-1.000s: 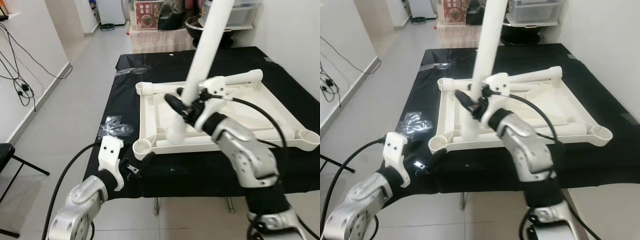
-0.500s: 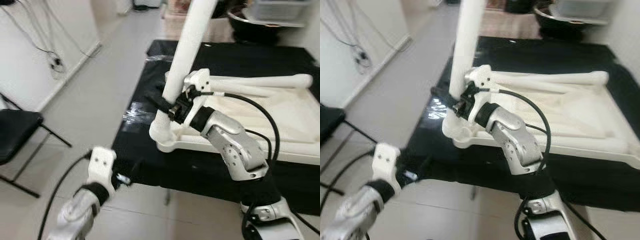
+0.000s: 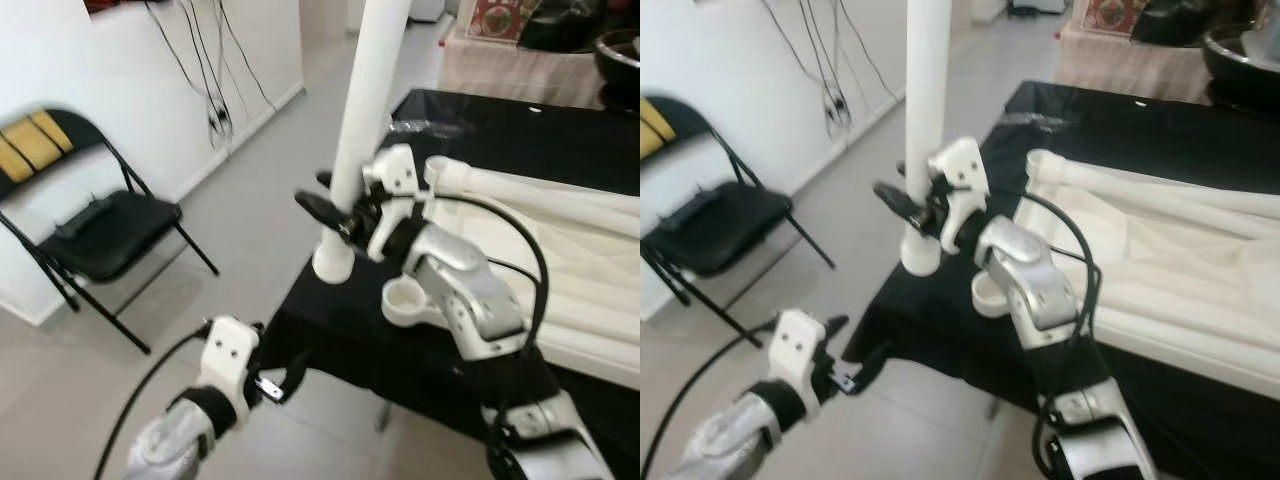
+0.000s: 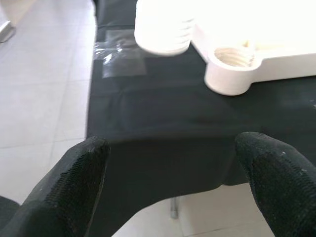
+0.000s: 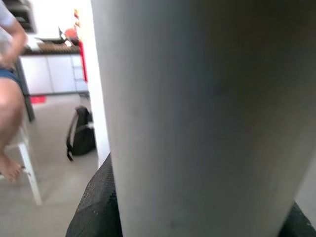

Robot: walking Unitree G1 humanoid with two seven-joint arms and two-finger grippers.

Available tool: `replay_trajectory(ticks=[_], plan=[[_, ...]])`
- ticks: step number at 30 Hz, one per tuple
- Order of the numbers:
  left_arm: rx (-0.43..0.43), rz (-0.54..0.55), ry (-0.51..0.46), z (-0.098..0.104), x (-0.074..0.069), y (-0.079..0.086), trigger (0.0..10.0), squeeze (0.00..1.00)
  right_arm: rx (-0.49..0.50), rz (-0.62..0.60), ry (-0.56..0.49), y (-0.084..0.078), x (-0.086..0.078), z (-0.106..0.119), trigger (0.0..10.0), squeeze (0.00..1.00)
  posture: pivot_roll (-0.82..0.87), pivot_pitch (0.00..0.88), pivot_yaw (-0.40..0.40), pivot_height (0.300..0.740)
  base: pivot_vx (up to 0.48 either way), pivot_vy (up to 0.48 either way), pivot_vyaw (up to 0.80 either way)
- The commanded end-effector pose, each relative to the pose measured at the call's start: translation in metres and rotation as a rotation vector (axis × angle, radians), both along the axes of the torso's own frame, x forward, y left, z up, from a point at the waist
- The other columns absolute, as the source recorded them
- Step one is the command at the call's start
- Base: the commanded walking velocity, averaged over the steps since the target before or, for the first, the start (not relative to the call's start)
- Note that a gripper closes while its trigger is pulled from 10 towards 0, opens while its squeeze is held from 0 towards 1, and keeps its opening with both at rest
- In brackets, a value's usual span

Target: Building children table

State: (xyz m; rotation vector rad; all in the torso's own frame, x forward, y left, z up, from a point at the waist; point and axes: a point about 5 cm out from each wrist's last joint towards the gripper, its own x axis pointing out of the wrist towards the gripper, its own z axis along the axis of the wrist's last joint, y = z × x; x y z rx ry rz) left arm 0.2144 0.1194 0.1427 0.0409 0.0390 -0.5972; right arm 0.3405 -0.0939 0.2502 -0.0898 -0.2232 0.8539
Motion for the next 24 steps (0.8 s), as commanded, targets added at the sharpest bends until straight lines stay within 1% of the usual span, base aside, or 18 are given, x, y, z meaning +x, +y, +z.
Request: replay_trajectory(ticks=[1, 2, 3, 4, 7, 9, 10, 13, 14, 17, 18, 21, 23, 24], plan=[[0.004, -0.035, 0.019, -0.002, -0.006, 0.0, 10.0, 0.0, -0.002, 0.054, -0.04, -0.008, 0.001, 0.011, 10.0, 0.0, 0.03, 0.173, -0.001, 0.74, 0.0, 0.0, 0.0], [-0.001, -0.043, 0.021, -0.002, -0.007, 0.0, 10.0, 0.0, -0.002, 0.069, -0.05, -0.013, 0.002, 0.015, 10.0, 0.0, 0.03, 0.186, 0.002, 0.74, 0.0, 0.0, 0.0], [-0.001, -0.043, 0.021, -0.002, -0.007, 0.0, 10.0, 0.0, -0.002, 0.069, -0.05, -0.013, 0.002, 0.015, 10.0, 0.0, 0.03, 0.186, 0.002, 0.74, 0.0, 0.0, 0.0], [-0.004, -0.055, 0.024, -0.001, -0.009, 0.0, 10.0, 0.0, -0.014, 0.1, -0.066, -0.022, 0.003, 0.02, 10.0, 0.0, 0.03, 0.201, 0.007, 0.74, 0.0, 0.0, 0.0], [-0.004, -0.06, 0.025, -0.001, -0.01, 0.0, 10.0, 0.0, -0.025, 0.114, -0.073, -0.025, 0.003, 0.022, 10.0, 0.0, 0.03, 0.201, 0.007, 0.74, 0.0, 0.0, 0.0], [-0.008, -0.08, 0.027, 0.0, -0.013, -0.001, 10.0, 0.0, -0.054, 0.15, -0.08, -0.037, 0.003, 0.027, 10.0, 0.0, 0.03, 0.221, 0.011, 0.74, 0.0, 0.0, 0.0], [-0.008, -0.08, 0.027, 0.0, -0.013, -0.001, 10.0, 0.0, -0.054, 0.15, -0.08, -0.037, 0.003, 0.027, 10.0, 0.0, 0.03, 0.221, 0.011, 0.74, 0.0, 0.0, 0.0], [-0.011, -0.102, 0.033, 0.002, -0.016, -0.001, 10.0, 0.0, -0.061, 0.184, -0.056, -0.06, 0.002, 0.032, 10.0, 0.0, 0.03, 0.237, 0.015, 0.74, 0.0, 0.0, 0.0], [-0.01, -0.108, 0.032, 0.002, -0.016, -0.001, 10.0, 0.0, -0.069, 0.198, -0.051, -0.063, 0.001, 0.032, 10.0, 0.0, 0.03, 0.241, 0.016, 0.74, 0.0, 0.0, 0.0], [-0.009, -0.116, 0.032, 0.003, -0.016, -0.002, 10.0, 0.0, -0.084, 0.221, -0.035, -0.066, -0.001, 0.029, 10.0, 0.0, 0.03, 0.242, 0.017, 0.74, 0.0, 0.0, 0.0], [-0.009, -0.12, 0.033, 0.003, -0.016, -0.001, 10.0, 0.0, -0.108, 0.25, -0.022, -0.066, -0.003, 0.026, 10.0, 0.0, 0.03, 0.245, 0.022, 0.74, 0.0, 0.0, 0.0], [-0.007, -0.13, 0.032, 0.004, -0.016, -0.001, 10.0, 0.0, -0.152, 0.295, -0.008, -0.062, -0.005, 0.021, 10.0, 0.0, 0.03, 0.251, 0.026, 0.74, 0.0, 0.0, 0.0], [-0.002, -0.144, 0.028, 0.005, -0.016, -0.002, 10.0, 0.0, -0.162, 0.355, 0.007, -0.058, -0.005, 0.019, 10.0, 0.0, 0.04, 0.259, 0.027, 0.74, 0.0, 0.0, 0.0], [-0.002, -0.144, 0.028, 0.005, -0.016, -0.002, 10.0, 0.0, -0.162, 0.355, 0.007, -0.058, -0.005, 0.019, 10.0, 0.0, 0.04, 0.259, 0.027, 0.74, 0.0, 0.0, 0.0]])
